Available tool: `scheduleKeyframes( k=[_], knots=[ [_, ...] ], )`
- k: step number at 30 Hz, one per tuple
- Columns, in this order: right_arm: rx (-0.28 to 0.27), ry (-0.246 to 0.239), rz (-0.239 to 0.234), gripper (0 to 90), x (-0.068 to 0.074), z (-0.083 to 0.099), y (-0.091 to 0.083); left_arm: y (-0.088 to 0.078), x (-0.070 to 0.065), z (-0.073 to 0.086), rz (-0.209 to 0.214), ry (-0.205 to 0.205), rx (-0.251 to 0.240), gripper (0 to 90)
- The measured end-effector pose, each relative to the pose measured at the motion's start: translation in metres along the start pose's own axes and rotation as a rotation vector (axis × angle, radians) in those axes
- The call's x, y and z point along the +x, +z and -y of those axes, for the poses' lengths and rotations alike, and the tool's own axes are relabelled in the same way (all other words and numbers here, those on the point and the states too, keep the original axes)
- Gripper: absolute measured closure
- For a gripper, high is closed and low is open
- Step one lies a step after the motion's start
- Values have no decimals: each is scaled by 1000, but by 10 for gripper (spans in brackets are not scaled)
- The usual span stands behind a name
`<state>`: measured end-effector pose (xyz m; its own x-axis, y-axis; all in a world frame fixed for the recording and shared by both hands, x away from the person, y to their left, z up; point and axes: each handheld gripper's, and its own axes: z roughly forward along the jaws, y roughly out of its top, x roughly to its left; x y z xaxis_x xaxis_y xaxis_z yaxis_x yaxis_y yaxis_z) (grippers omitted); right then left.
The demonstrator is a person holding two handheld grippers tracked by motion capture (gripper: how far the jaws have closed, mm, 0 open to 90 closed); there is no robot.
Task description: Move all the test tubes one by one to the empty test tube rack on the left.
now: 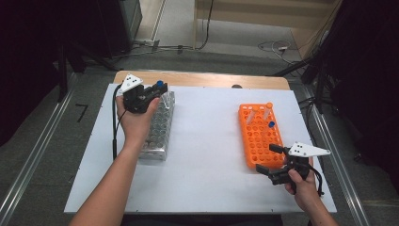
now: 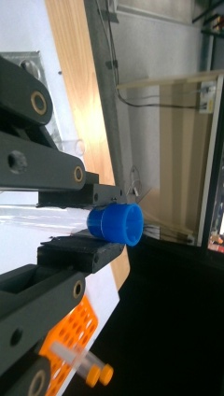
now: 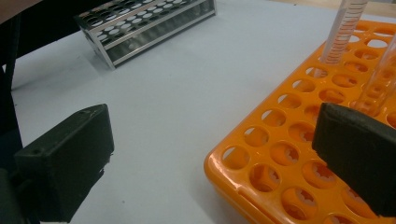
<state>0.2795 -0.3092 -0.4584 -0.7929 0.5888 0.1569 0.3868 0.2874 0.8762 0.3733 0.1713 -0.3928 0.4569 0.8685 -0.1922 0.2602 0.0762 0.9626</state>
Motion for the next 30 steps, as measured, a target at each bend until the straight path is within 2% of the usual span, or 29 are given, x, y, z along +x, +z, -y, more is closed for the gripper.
scheduleKeyframes(
  k=[5, 10, 14, 16, 23, 30],
  knots=[
    [2, 3, 3, 0, -1, 1, -1, 12, 5, 3, -36, 7, -10, 765],
    [2, 6, 5, 0, -2, 1, -1, 22, 11, 9, -52, 13, -24, 766],
    [4, 8, 7, 0, -3, 1, -1, 26, 13, 11, -90, -2, -18, 766],
    [3, 8, 9, 0, -3, 1, -1, 28, 14, 13, -107, 11, -10, 765],
    [3, 14, 9, 0, -3, 1, -1, 36, 15, 18, -117, 16, 6, 765],
    [0, 17, 12, 0, -5, 2, -1, 41, 11, 23, -136, 45, 38, 764]
  ],
)
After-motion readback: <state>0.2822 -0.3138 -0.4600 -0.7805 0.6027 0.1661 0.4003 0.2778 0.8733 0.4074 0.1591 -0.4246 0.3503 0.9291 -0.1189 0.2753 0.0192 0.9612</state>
